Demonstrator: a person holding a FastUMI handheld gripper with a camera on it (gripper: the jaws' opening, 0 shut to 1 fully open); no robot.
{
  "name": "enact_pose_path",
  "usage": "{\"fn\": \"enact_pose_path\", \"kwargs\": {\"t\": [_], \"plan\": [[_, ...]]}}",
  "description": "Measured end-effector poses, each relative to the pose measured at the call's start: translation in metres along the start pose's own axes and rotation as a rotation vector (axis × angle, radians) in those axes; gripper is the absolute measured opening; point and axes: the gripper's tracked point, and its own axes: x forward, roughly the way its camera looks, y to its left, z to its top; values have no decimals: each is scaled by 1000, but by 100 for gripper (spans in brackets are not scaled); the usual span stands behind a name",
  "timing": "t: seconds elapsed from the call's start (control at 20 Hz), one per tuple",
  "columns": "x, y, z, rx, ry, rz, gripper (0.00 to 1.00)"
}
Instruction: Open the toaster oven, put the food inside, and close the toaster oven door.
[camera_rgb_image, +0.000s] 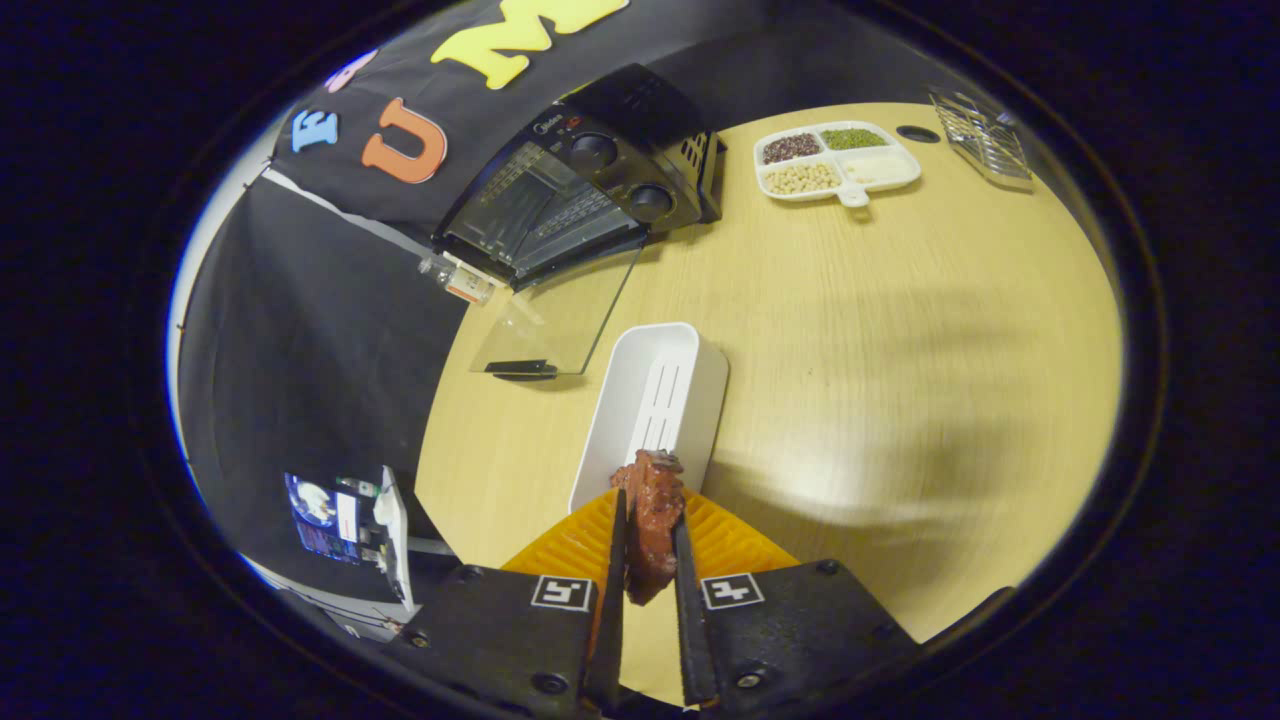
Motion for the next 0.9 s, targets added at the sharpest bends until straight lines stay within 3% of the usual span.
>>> {"fn": "enact_pose_path", "kwargs": {"t": [0.15,0.45,0.75,0.9], "plan": [[-4,2,3,20,0,11,18],[-23,40,27,38,-93,51,14],[-12,118,60,193,-280,123,14],[9,144,79,351,-402,133,14]]}}
